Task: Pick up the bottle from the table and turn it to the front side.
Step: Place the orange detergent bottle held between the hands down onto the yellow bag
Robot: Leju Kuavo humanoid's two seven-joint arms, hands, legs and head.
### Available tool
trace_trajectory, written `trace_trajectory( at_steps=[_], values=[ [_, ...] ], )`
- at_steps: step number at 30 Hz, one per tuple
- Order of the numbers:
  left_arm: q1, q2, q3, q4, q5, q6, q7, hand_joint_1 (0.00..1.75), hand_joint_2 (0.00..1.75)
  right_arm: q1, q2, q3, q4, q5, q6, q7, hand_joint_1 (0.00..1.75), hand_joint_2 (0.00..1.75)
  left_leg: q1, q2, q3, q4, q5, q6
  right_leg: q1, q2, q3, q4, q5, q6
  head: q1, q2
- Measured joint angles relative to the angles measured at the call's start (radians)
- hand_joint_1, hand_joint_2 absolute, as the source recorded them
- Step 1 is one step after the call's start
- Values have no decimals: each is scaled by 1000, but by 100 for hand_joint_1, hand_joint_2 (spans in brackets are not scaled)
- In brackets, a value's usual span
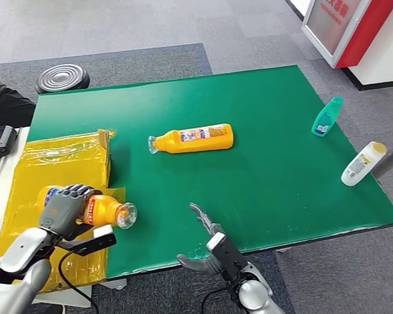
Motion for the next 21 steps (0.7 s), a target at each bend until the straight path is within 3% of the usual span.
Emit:
trace_trajectory(
  at_steps=[5, 8, 11, 18, 20, 21],
  values=[
    [-28, -9, -69, 65, -7, -5, 11, 175, 175, -12, 7, 0, 22, 2, 0, -2, 0, 175, 0, 0, 0, 0, 0, 0, 0, 0, 0, 0, 0, 0, 0, 0],
    [-50, -14, -90, 95, 0, -59, 38, 175, 175, -15, 10, 0, 30, 2, -1, -3, 0, 175, 0, 0, 0, 0, 0, 0, 0, 0, 0, 0, 0, 0, 0, 0],
    [-78, -19, -108, 135, 2, -134, 114, 175, 175, -17, 10, 0, 35, 2, -8, -2, 0, 175, 0, 0, 0, 0, 0, 0, 0, 0, 0, 0, 0, -1, 0, 0],
    [-126, -43, -120, 208, -8, -167, 269, 175, 175, -17, 11, -1, 36, 2, -35, 3, 0, 175, 0, 0, 1, 0, 1, -2, 0, 0, 1, 0, 2, -2, 0, 0],
    [-134, -52, -106, 225, -14, -167, 323, 158, 175, -16, 11, -1, 36, 1, -45, 4, 0, 175, 0, 0, 1, 0, 1, -2, 0, 1, 1, 0, 2, -3, 0, 0],
    [-137, -57, -96, 232, -17, -166, 349, 121, 175, -15, 11, -1, 36, 0, -49, 4, 0, 175, 0, 0, 2, 0, 1, -2, 0, 1, 1, 0, 2, -3, 0, 0]
  ],
)
